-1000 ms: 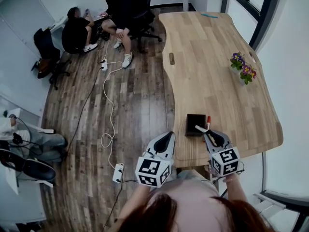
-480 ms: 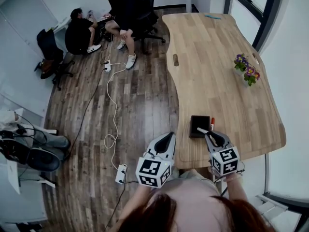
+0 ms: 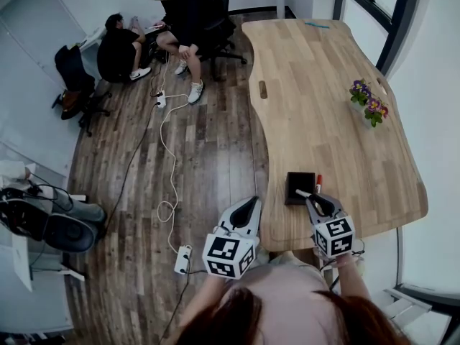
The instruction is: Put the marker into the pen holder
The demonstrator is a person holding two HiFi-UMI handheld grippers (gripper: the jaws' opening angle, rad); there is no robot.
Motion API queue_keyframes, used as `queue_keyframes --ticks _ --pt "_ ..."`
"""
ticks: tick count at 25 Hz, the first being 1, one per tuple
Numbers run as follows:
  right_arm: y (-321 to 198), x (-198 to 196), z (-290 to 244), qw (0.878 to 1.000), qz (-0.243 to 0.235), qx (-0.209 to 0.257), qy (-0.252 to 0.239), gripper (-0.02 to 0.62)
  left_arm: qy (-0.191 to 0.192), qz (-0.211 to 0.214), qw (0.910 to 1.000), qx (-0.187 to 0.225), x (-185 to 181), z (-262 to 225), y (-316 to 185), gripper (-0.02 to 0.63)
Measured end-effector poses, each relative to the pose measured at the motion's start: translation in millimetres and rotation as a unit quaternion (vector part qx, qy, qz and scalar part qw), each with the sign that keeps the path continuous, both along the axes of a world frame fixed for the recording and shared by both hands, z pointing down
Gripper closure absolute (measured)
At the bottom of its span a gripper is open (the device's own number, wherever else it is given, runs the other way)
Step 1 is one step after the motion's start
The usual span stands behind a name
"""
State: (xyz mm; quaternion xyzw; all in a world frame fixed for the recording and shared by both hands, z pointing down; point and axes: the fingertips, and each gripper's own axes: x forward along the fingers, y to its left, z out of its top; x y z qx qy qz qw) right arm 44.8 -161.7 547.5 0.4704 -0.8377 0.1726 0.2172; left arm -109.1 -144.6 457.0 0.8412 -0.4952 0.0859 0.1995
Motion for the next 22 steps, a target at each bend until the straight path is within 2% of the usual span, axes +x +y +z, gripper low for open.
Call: queue_keyframes --ticks 14,22 --pt "-6 -1 4 1.000 0.006 -0.007 0.001 0.535 -0.001 0.005 1.0000 0.001 4 3 -3 0.604" --pt "-11 2 -11 1.000 0.015 0.018 0.003 0.534 0.003 0.012 0.9999 0.006 9 0 -5 0.606"
